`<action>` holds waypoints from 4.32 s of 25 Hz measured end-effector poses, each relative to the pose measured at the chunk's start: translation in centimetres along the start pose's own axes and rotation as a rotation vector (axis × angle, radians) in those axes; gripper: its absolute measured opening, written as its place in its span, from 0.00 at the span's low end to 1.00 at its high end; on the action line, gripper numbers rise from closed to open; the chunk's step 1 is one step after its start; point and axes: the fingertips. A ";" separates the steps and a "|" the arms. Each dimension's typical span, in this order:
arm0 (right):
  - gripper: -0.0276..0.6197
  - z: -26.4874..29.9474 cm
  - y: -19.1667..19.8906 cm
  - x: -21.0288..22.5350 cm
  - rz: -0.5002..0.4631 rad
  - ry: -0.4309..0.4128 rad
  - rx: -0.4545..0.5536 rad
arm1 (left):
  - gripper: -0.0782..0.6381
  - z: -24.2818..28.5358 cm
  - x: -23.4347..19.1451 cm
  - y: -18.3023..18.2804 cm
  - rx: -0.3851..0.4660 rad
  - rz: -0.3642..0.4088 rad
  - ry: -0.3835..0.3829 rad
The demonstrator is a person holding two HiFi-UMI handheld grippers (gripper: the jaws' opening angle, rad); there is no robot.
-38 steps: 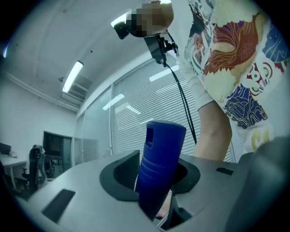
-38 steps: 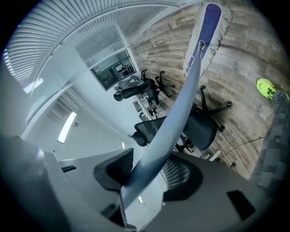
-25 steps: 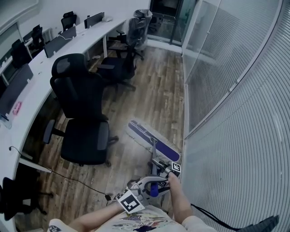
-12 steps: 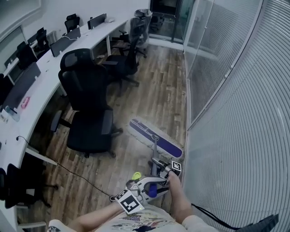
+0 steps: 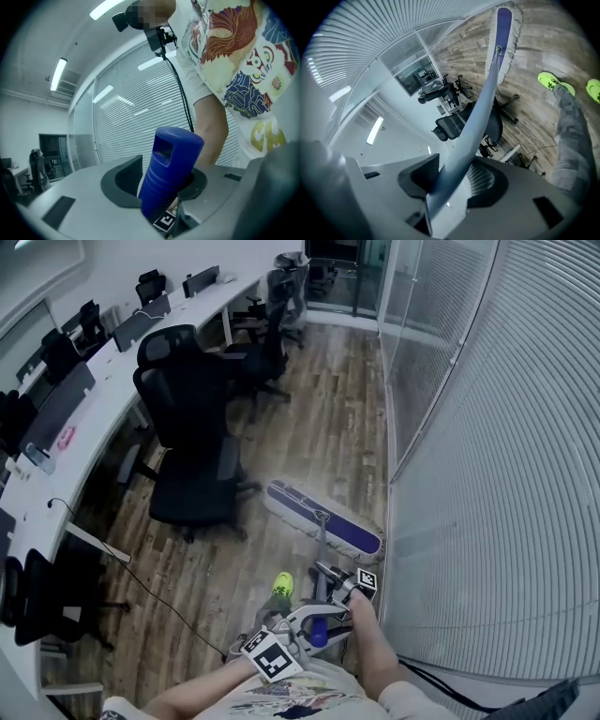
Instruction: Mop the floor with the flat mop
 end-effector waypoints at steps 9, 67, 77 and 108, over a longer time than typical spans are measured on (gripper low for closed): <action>0.31 -3.6 8.0 3.9 0.030 -0.018 0.004 | 0.29 -3.6 7.8 -3.1 0.019 -0.017 0.009; 0.32 10.1 -19.0 -12.7 -0.007 -0.008 0.008 | 0.33 8.5 -23.6 4.6 0.101 -0.031 0.014; 0.32 16.8 -28.1 -18.1 -0.018 -0.021 0.029 | 0.35 10.5 -35.3 7.6 0.126 -0.026 0.022; 0.33 38.5 -53.6 -36.0 -0.033 -0.068 0.136 | 0.35 13.9 -72.1 16.3 0.155 -0.052 0.066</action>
Point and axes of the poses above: the fingertips, and each gripper's own axes: z forward along the fingers, x to its right, y out of its underside, and after that the axes turned 6 degrees about y, right-handed
